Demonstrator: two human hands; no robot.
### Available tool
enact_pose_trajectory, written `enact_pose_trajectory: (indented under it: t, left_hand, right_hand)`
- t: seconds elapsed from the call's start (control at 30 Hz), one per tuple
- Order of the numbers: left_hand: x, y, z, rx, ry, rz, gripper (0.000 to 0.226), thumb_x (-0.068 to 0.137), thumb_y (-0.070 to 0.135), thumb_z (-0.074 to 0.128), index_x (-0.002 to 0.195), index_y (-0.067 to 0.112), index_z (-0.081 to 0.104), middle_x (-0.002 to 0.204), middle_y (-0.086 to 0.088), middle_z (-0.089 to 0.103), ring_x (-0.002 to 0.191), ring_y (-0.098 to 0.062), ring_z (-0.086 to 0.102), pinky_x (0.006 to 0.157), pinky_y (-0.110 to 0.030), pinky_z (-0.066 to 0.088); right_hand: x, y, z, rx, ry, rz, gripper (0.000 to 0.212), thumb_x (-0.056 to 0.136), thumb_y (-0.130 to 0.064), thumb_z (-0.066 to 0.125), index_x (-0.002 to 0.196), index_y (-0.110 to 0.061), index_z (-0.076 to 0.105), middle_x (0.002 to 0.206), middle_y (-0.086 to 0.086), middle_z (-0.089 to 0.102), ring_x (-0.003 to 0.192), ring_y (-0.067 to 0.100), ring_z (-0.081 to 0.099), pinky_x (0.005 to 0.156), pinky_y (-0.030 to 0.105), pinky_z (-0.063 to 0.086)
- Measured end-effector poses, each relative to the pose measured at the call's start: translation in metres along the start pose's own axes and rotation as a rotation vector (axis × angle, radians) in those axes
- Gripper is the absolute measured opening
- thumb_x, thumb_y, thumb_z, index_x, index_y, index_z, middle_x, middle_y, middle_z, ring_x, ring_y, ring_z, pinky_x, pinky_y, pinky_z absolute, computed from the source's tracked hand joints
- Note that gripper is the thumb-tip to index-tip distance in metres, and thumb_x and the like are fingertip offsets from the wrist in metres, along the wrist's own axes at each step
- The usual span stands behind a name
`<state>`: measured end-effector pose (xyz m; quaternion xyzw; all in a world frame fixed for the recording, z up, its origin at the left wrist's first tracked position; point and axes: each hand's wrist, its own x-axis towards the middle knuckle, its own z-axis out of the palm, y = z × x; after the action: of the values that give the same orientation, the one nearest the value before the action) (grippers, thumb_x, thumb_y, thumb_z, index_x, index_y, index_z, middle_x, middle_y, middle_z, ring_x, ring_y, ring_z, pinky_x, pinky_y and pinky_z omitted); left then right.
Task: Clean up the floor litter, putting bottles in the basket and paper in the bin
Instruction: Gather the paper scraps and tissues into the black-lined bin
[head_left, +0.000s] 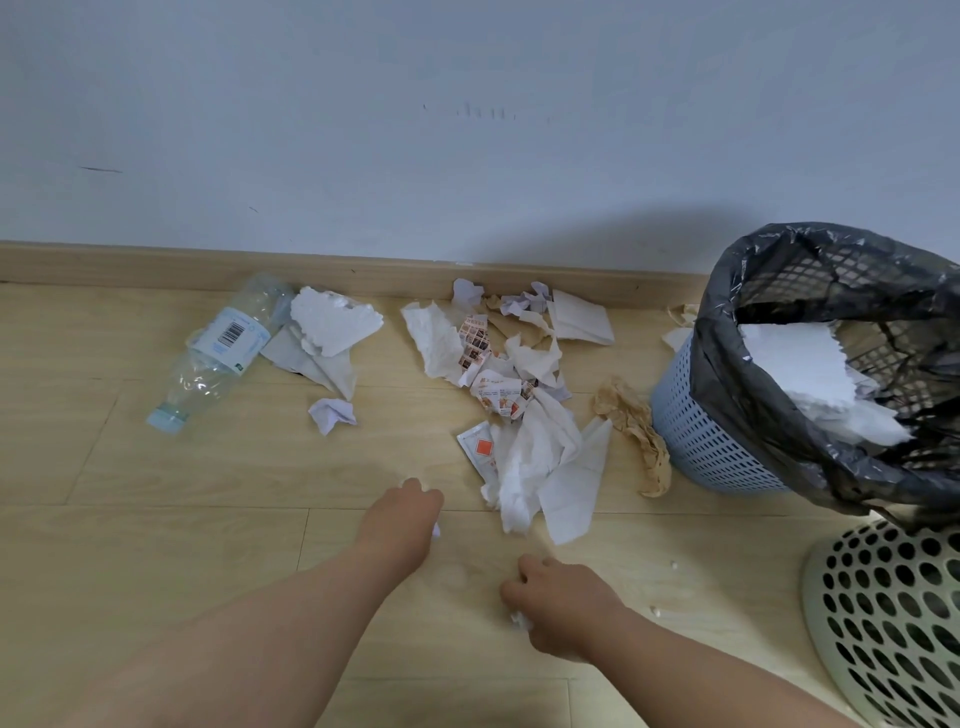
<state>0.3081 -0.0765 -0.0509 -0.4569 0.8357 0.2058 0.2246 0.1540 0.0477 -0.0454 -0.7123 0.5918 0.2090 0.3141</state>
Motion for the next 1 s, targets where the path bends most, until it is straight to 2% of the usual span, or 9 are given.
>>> enact_pose_trajectory:
  t: [0.07,0.17,0.33,0.47,0.57,0.7,0.83,0.9,1.0]
  left_hand:
    - [0.001,-0.002,-0.001,-0.071,-0.003,-0.027,0.03,0.087,0.003,0.042,0.067,0.021,0.028,0.072,0.004,0.032,0.078,-0.024,0.044,0.066,-0.028,0.033]
    - [0.003,-0.004,-0.005,-0.229,-0.006,-0.066,0.011,0.09,0.009,0.043,0.087,0.013,0.033,0.088,-0.007,0.054,0.08,-0.026,0.049,0.066,-0.029,0.035]
    - [0.006,-0.013,-0.02,-0.385,0.085,-0.238,0.007,0.091,0.013,0.04,0.092,0.01,0.034,0.076,-0.001,0.044,0.075,-0.023,0.045,0.066,-0.029,0.036]
    - [0.012,-0.039,-0.032,-0.476,0.167,-0.387,0.012,0.092,0.017,0.04,0.098,0.01,0.048,0.091,-0.003,0.053,0.08,-0.021,0.048,0.066,-0.027,0.035]
    - [0.017,-0.06,-0.037,-0.547,0.279,-0.425,0.022,0.091,0.011,0.043,0.109,0.008,0.053,0.104,-0.01,0.051,0.084,-0.023,0.049,0.066,-0.029,0.037]
    - [0.024,-0.078,-0.038,-0.528,0.349,-0.43,0.049,0.089,0.005,0.046,0.135,0.02,0.039,0.141,-0.008,0.026,0.107,-0.031,0.05,0.08,-0.034,0.041]
    - [0.037,-0.085,-0.03,-0.449,0.184,-0.352,0.057,0.09,0.004,0.04,0.141,0.025,0.026,0.154,-0.003,0.005,0.113,-0.032,0.048,0.09,-0.037,0.043]
    - [0.039,-0.08,-0.023,-0.383,0.119,-0.32,0.051,0.091,0.006,0.037,0.139,0.02,0.029,0.154,-0.005,0.008,0.11,-0.033,0.05,0.089,-0.037,0.042]
    - [0.036,-0.069,-0.014,-0.309,0.195,-0.255,0.043,0.089,0.004,0.039,0.131,0.015,0.04,0.138,-0.008,0.029,0.098,-0.033,0.054,0.078,-0.036,0.043]
  right_hand:
    - [0.0,0.003,-0.004,0.07,0.013,0.061,0.031,0.091,-0.013,0.045,0.122,-0.014,0.047,0.121,0.01,0.046,0.088,0.027,0.044,0.05,0.024,0.02]
    - [0.002,0.005,-0.016,0.18,0.067,0.122,0.028,0.09,-0.014,0.045,0.118,-0.016,0.047,0.118,0.004,0.049,0.082,0.021,0.039,0.052,0.025,0.026]
    - [0.016,-0.012,-0.039,0.338,0.156,0.105,0.027,0.087,-0.017,0.044,0.114,-0.018,0.046,0.099,-0.001,0.044,0.082,0.024,0.046,0.066,0.029,0.036]
    - [0.036,-0.024,-0.055,0.584,0.26,0.167,0.033,0.086,-0.019,0.046,0.118,-0.023,0.046,0.102,-0.005,0.05,0.087,0.021,0.055,0.069,0.03,0.044]
    - [0.049,-0.026,-0.058,0.767,0.317,0.271,0.032,0.087,-0.021,0.048,0.117,-0.027,0.047,0.093,-0.009,0.054,0.08,0.016,0.057,0.062,0.027,0.045]
    - [0.052,-0.023,-0.053,0.772,0.321,0.292,0.029,0.087,-0.025,0.049,0.116,-0.029,0.047,0.089,-0.011,0.053,0.087,0.017,0.06,0.076,0.035,0.052]
    - [0.046,-0.019,-0.052,0.764,0.316,0.269,0.032,0.088,-0.024,0.048,0.12,-0.027,0.047,0.095,-0.008,0.055,0.089,0.019,0.06,0.076,0.035,0.053]
    - [0.042,-0.016,-0.05,0.711,0.284,0.247,0.035,0.087,-0.022,0.046,0.122,-0.026,0.046,0.104,-0.005,0.055,0.093,0.02,0.058,0.076,0.034,0.051]
    - [0.037,-0.008,-0.047,0.605,0.219,0.212,0.038,0.088,-0.022,0.045,0.125,-0.025,0.045,0.113,-0.002,0.055,0.098,0.021,0.056,0.079,0.033,0.048]
